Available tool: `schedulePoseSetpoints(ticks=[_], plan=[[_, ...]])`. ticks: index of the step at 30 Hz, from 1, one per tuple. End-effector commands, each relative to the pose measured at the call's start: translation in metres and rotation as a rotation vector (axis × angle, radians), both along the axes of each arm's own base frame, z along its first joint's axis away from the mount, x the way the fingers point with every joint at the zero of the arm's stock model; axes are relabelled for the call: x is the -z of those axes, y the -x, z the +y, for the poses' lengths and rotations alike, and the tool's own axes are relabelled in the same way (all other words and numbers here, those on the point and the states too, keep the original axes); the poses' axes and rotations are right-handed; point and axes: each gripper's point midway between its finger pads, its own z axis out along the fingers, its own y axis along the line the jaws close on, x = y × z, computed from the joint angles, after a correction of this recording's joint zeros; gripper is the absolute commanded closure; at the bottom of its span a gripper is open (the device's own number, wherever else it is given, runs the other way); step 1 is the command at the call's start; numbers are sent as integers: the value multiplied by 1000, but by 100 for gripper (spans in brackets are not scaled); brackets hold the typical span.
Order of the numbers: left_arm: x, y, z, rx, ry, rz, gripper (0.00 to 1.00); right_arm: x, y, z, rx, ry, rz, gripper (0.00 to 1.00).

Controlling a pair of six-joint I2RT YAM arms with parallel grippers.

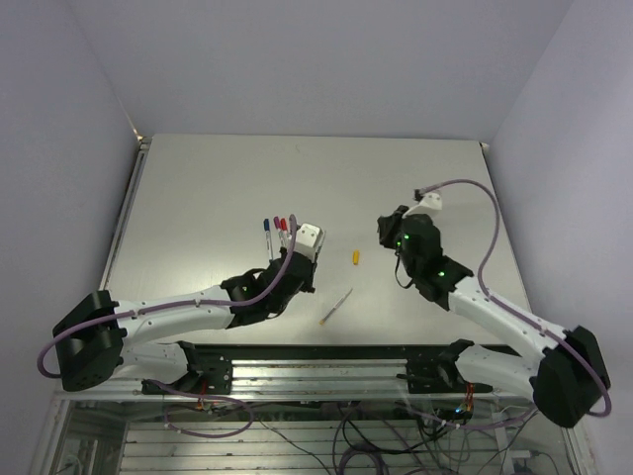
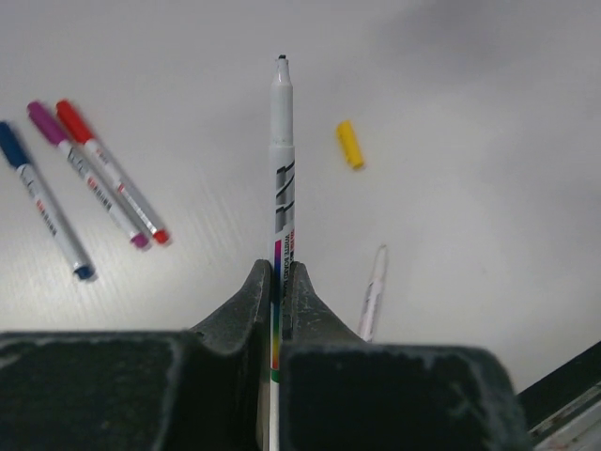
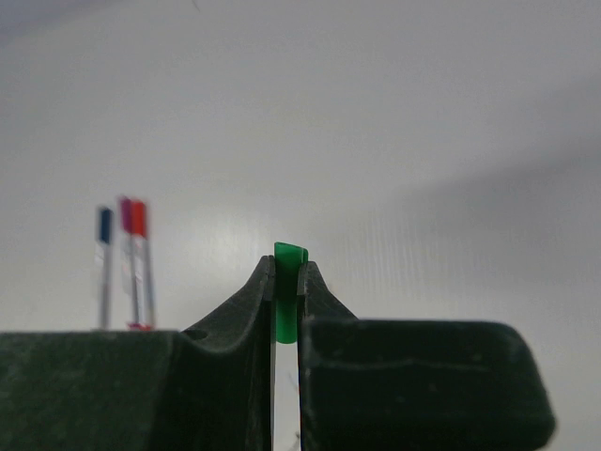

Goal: Insert the pens into the pen caps

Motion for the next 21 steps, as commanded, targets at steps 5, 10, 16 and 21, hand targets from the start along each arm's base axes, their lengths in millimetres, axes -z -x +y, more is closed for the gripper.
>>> schedulePoseSetpoints(ticks=[5,10,16,21], plan=[[-74,-5,-54,183,320,-130,93,-92,-4,-2,-104,-202,-429,100],[-85,-1,-65,235,362,-135,93,-123,2,10,-178,-300,-562,100],[-89,-1,-69,242,380,-142,93,-144,10,27,-279,-392,-643,100],[-93,0,-73,258,399,-144,93,-148,17,42,-370,-423,-658,100]])
